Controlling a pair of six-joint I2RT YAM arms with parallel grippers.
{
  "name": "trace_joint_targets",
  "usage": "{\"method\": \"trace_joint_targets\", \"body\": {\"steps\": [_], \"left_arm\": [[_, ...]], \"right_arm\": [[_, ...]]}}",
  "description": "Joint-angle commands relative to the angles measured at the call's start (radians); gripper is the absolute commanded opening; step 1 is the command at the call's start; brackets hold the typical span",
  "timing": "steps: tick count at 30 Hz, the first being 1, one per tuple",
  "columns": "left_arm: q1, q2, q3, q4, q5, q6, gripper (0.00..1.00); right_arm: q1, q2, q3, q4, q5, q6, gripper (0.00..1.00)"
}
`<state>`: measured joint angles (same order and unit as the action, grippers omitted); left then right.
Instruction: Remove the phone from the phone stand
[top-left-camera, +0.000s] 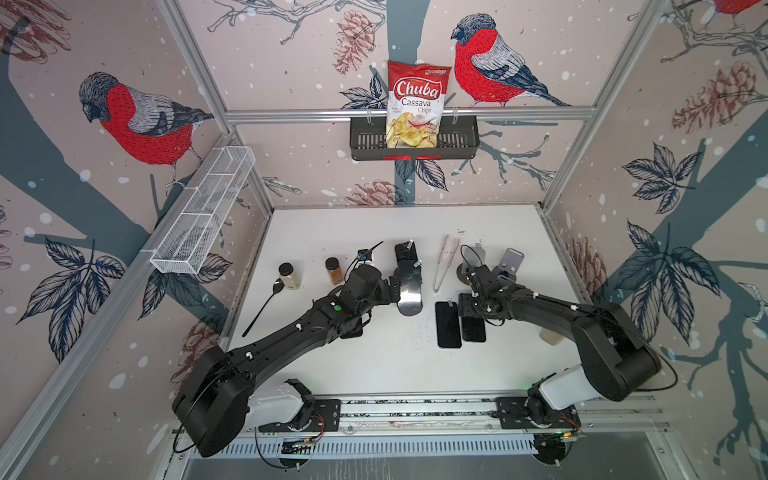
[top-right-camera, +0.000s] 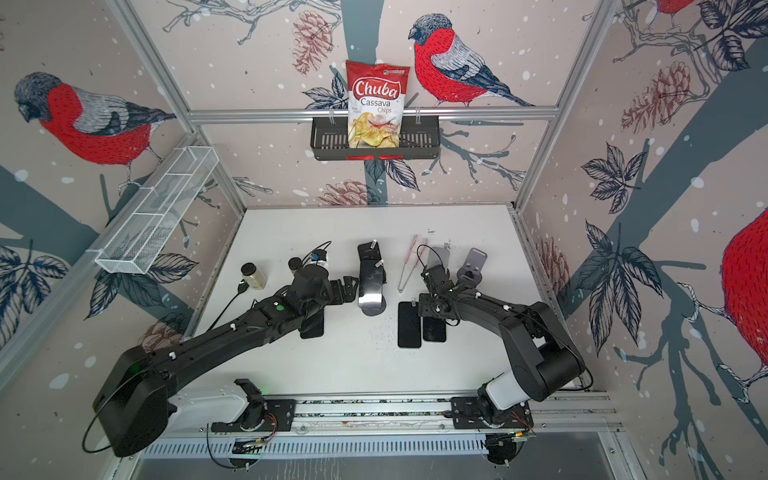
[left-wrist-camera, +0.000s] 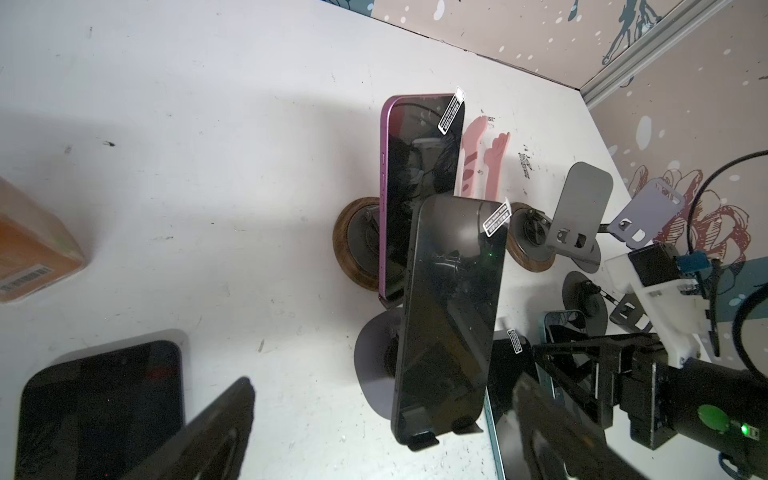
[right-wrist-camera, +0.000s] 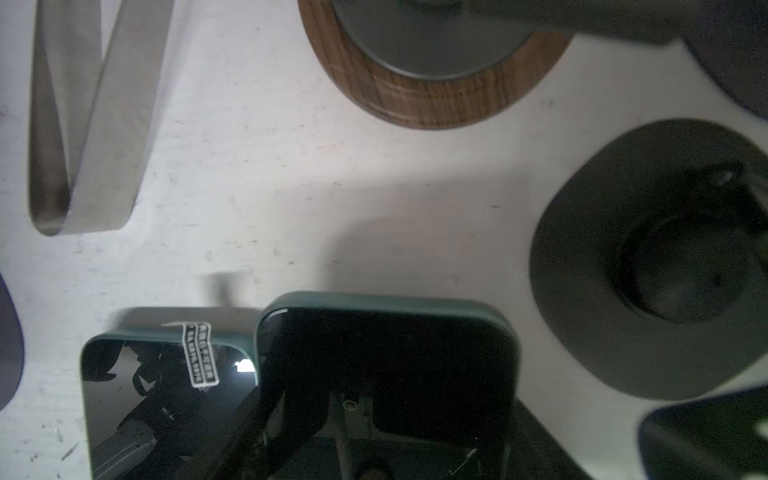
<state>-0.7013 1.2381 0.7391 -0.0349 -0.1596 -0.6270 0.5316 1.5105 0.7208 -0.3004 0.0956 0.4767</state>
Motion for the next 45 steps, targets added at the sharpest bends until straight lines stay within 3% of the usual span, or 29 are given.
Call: {"method": "trace_joint_targets", "body": {"steps": [1, 20, 33, 40, 41, 45], "left_arm": [[0.002, 0.002, -0.003, 0.043, -0.001, 0.014, 0.96], [0.003, -0.019, -0.010, 0.076, -0.012, 0.030, 0.96], [0.005, 0.056, -0.046, 0.200, -0.057, -0.076, 0.96], [0.005, 0.033, -0.044, 0.178, -0.092, -0.058, 0.96], [0.005, 0.027, -0.046, 0.182, -0.097, -0.053, 0.96], [0.005, 0.020, -0.059, 0.233, -0.087, -0.027, 0.96]], "right_arm": [[0.002, 0.001, 0.002, -0.072, 0.010, 0.022, 0.74], [0.008, -0.011, 0.098, -0.134, 0.054, 0.016, 0.82], [0.098, -0.124, 0.261, -0.158, 0.078, 0.035, 0.90], [0.116, -0.189, 0.255, -0.143, 0.069, 0.056, 0.94], [0.118, -0.199, 0.253, -0.141, 0.066, 0.057, 1.00], [0.123, -0.236, 0.258, -0.142, 0.069, 0.060, 0.99]]}}
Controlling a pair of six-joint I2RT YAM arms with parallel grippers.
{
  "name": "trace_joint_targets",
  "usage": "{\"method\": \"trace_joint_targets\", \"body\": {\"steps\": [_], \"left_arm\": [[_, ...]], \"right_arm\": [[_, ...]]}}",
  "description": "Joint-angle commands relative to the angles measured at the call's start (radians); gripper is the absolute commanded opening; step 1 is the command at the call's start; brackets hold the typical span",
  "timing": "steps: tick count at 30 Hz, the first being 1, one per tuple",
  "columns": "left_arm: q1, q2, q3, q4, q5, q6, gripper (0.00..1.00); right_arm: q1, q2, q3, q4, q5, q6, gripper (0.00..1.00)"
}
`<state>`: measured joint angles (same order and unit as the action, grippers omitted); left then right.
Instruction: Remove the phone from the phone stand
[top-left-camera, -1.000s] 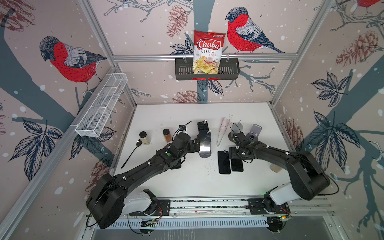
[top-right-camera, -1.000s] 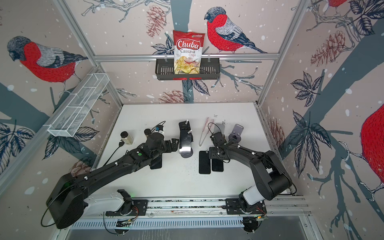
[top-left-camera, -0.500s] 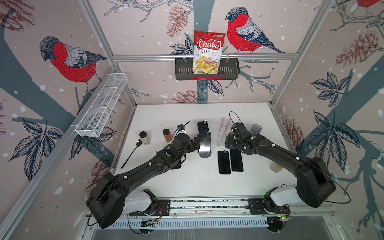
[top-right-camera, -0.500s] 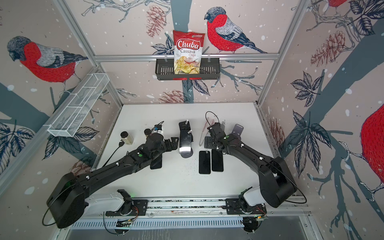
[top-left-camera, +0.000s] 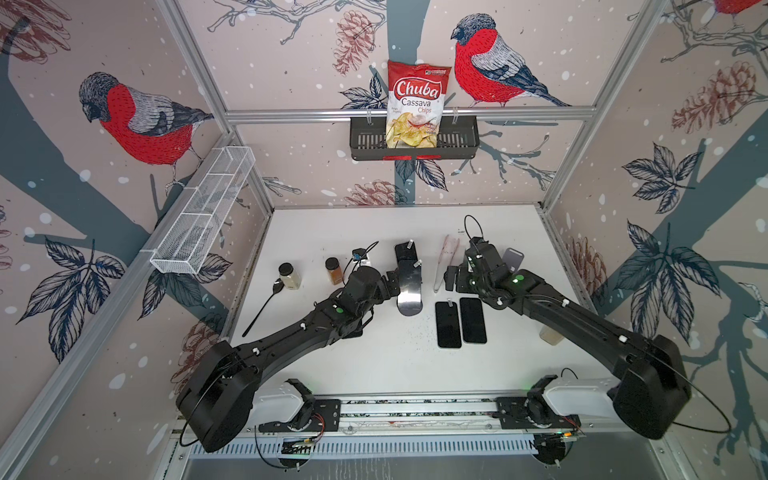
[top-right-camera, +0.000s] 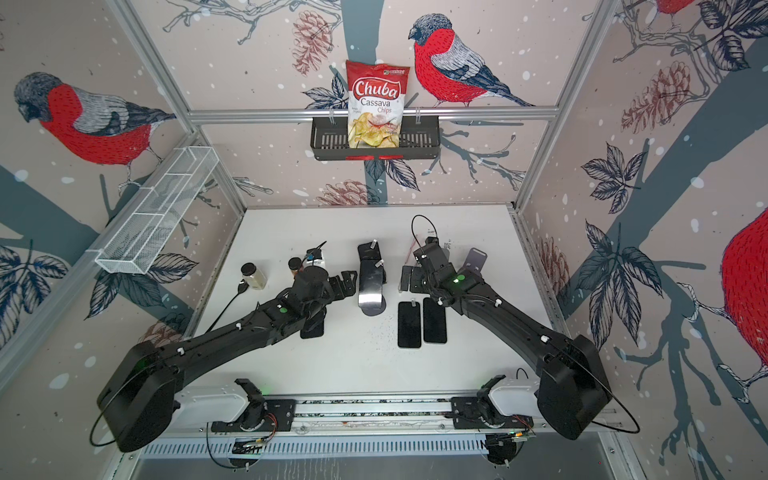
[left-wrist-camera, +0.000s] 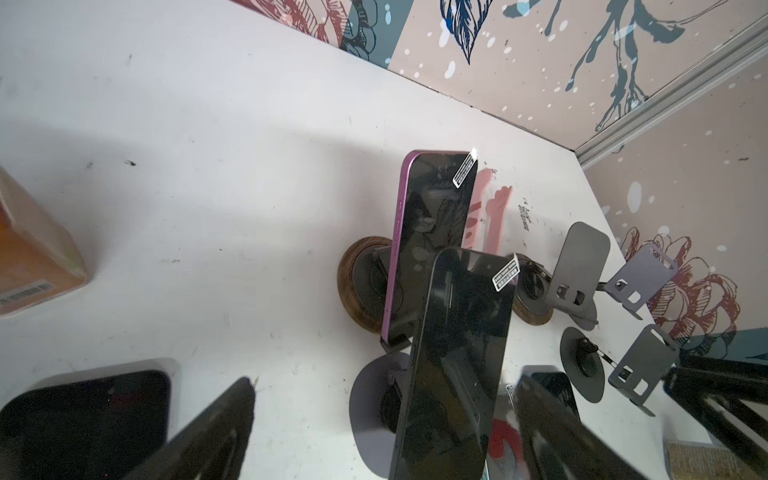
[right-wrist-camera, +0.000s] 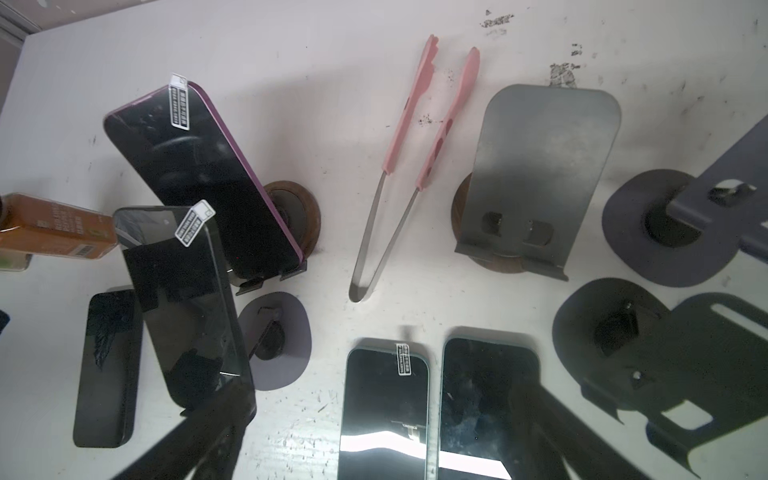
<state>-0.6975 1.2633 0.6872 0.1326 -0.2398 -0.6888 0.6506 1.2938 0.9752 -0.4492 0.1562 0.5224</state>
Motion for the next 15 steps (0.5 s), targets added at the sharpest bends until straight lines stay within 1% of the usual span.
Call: {"method": "trace_joint_targets", "body": {"steps": [1, 8, 11, 15], "left_arm": [[0.001, -0.004, -0.008, 0.075, 0.001, 0.039, 0.96], [0.001, 0.000, -0.006, 0.076, 0.001, 0.033, 0.96], [0.001, -0.011, -0.006, 0.068, 0.010, 0.031, 0.96], [0.001, -0.026, 0.017, 0.020, 0.031, 0.061, 0.96]], "right_arm": [[0.005, -0.026, 0.003, 0.006, 0.008, 0.014, 0.99], [0.024, -0.036, 0.002, 0.005, 0.015, 0.007, 0.99], [0.027, -0.036, -0.003, 0.010, 0.040, 0.008, 0.99], [0.029, -0.079, 0.003, 0.006, 0.097, -0.004, 0.99]]}}
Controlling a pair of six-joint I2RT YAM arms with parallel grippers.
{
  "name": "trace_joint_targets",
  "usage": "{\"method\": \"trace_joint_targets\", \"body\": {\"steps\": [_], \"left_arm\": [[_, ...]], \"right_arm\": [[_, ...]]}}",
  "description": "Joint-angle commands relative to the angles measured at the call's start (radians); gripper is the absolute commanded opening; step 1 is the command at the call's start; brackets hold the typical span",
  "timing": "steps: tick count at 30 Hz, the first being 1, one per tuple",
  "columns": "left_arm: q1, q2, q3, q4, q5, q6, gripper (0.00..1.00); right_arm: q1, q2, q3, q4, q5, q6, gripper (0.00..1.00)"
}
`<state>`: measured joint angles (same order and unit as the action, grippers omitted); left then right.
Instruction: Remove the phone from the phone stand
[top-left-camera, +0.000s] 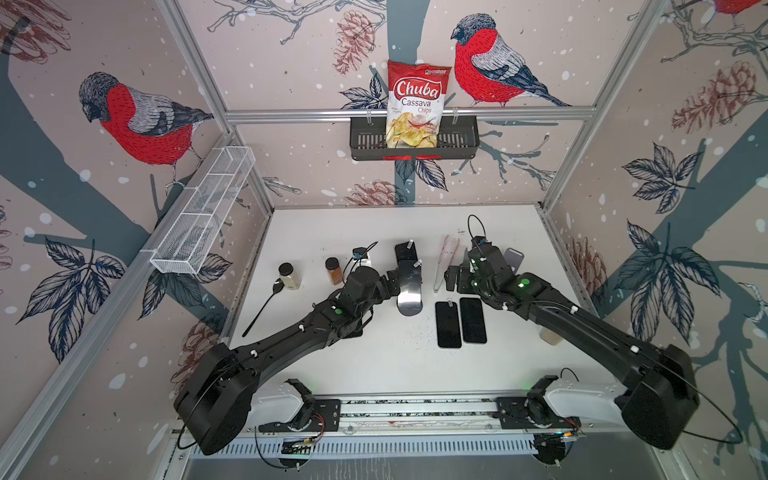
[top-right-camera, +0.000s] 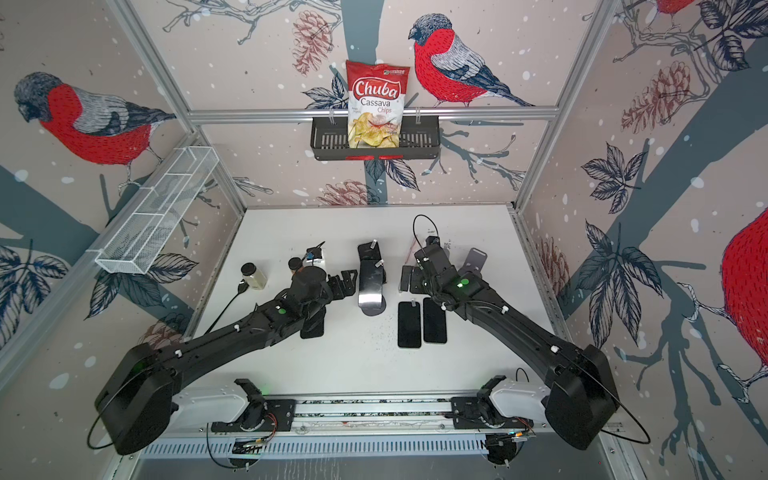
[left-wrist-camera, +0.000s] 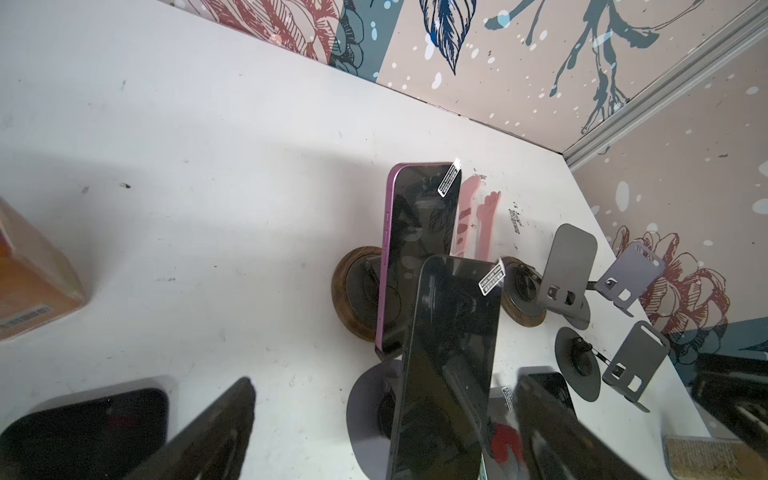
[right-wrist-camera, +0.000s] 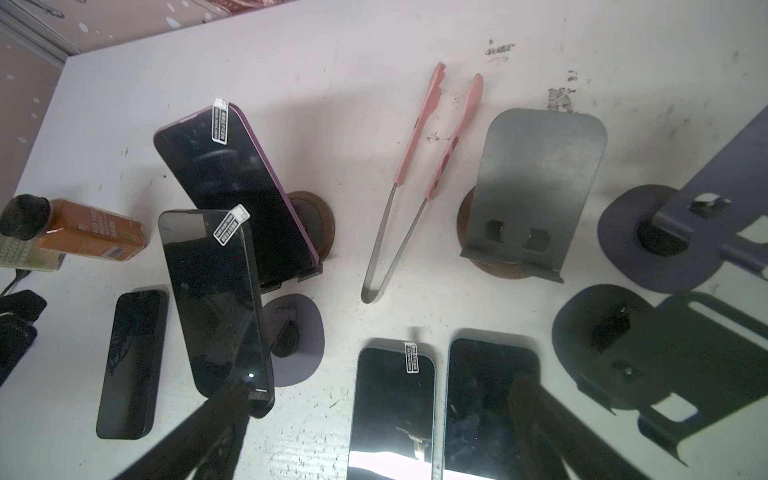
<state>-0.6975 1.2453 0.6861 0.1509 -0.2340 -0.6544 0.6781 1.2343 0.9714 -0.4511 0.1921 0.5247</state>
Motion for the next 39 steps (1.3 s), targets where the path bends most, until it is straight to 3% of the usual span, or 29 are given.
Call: {"method": "trace_joint_targets", "body": {"steps": [1, 8, 13, 21, 39], "left_arm": [[0.000, -0.007, 0.030, -0.020, 0.033, 0.039, 0.96], [-0.042, 0.014, 0.084, -0.106, 0.039, 0.092, 0.95], [-0.127, 0.090, 0.179, -0.235, -0.104, 0.098, 0.95], [-0.152, 0.139, 0.235, -0.286, -0.041, 0.035, 0.96], [-0.203, 0.302, 0.402, -0.461, -0.087, -0.025, 0.97]], "right_arm": [[0.001, -0.025, 0.009, 0.009, 0.078, -0.012, 0.99], [-0.022, -0.062, 0.042, 0.032, 0.138, -0.075, 0.99], [-0.063, -0.056, 0.063, 0.047, 0.118, -0.120, 0.99], [-0.178, -0.024, 0.076, 0.093, 0.007, -0.189, 0.99], [-0.218, 0.057, 0.055, 0.143, -0.053, -0.183, 0.99]]}}
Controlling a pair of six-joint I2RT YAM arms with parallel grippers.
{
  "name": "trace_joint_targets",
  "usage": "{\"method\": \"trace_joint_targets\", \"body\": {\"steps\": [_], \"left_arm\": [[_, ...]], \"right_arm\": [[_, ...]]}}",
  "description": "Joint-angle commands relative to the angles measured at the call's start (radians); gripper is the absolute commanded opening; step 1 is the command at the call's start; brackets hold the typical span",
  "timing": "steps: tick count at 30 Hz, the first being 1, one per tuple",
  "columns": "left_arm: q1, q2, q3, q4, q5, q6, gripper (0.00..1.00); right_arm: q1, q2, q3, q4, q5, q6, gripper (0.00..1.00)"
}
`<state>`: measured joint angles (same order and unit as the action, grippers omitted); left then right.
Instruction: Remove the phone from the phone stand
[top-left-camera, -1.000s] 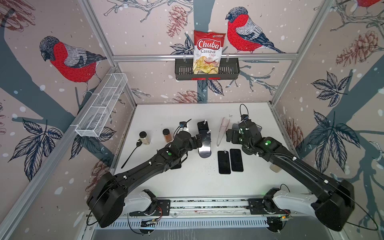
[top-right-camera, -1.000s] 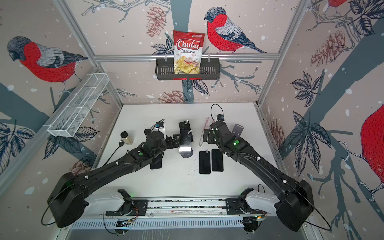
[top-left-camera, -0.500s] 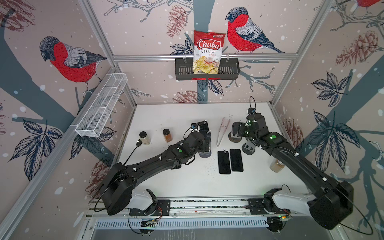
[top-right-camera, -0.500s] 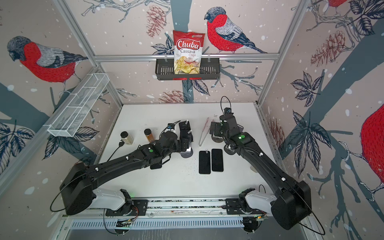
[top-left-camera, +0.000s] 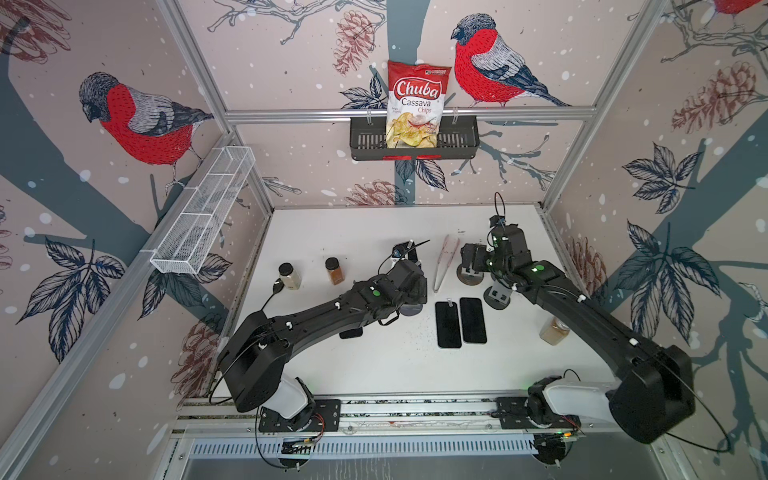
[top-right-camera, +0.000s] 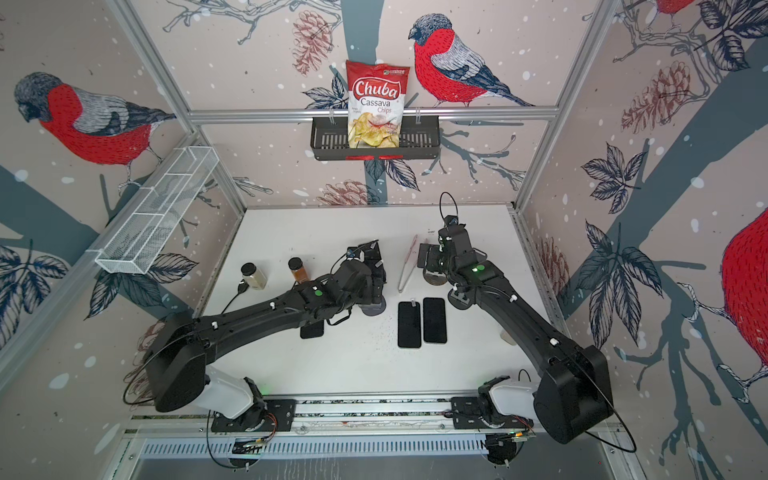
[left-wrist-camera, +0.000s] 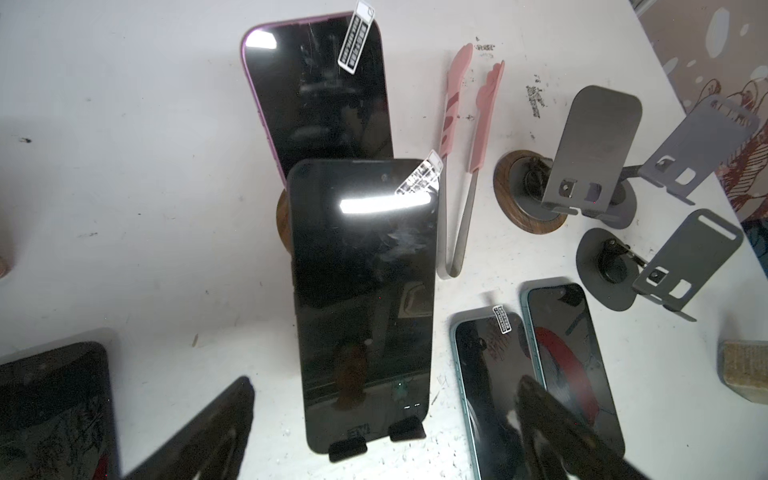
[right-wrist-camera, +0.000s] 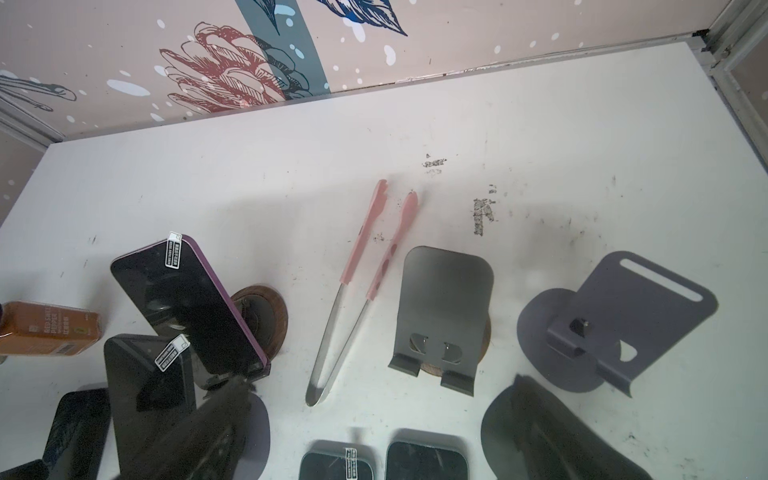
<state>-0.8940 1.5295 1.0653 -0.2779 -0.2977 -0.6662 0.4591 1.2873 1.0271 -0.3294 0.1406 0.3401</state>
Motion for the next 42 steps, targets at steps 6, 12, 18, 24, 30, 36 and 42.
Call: {"method": "trace_joint_targets", "body": {"steps": [6, 12, 18, 24, 30, 36, 42], "left_arm": [[-0.006, 0.109, 0.120, -0.125, -0.069, -0.039, 0.96], [-0.006, 0.200, 0.206, -0.218, -0.112, -0.058, 0.96], [0.005, 0.231, 0.226, -0.231, -0.117, -0.059, 0.96], [0.029, 0.245, 0.224, -0.227, -0.101, -0.060, 0.96], [0.041, 0.245, 0.204, -0.194, -0.078, -0.063, 0.95], [0.041, 0.240, 0.195, -0.175, -0.066, -0.059, 0.92], [0.041, 0.240, 0.192, -0.161, -0.059, -0.057, 0.90]], "right_arm": [[0.003, 0.015, -0.004, 0.020, -0.001, 0.012, 0.99], [0.005, 0.024, -0.012, 0.027, 0.010, 0.011, 0.99], [0.004, 0.049, -0.001, 0.027, 0.008, 0.013, 0.99], [0.009, 0.077, 0.011, 0.024, 0.006, 0.014, 0.99], [0.011, 0.093, 0.016, 0.025, 0.007, 0.014, 0.99], [0.014, 0.105, 0.016, 0.026, 0.008, 0.014, 0.99], [0.015, 0.114, 0.016, 0.026, 0.009, 0.015, 0.99]]}}
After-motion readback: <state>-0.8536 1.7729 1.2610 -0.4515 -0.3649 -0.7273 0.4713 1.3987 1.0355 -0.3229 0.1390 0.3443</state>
